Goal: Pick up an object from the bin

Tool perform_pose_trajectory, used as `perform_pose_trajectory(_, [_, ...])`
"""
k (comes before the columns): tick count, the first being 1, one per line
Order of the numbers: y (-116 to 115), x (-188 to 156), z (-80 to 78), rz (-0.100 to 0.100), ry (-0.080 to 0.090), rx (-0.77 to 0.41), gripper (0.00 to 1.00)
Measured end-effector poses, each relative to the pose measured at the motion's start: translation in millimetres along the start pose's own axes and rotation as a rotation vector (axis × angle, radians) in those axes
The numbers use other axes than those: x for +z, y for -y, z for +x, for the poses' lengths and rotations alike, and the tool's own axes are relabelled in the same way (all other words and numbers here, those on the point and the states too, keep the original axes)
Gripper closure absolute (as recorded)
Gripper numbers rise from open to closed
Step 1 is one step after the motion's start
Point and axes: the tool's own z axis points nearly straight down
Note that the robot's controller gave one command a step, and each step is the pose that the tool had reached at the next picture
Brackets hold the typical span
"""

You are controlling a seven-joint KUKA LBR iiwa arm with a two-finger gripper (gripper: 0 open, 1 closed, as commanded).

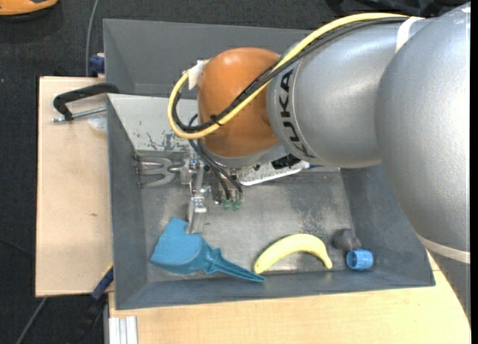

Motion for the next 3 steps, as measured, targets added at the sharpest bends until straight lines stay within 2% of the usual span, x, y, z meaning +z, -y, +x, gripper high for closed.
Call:
perform_pose_trajectory(1, [61.2, -1.2, 41.7, 0.002, -0.002, -0.104, 0.0])
perform_pose_trajectory(2, [141.0, 38.1, 39.2, 0.004, -0.004, -0.317, 0.0])
perform_pose_trajectory(3, [185.7, 50.4, 38.7, 0.005, -0.005, -0.415, 0.0])
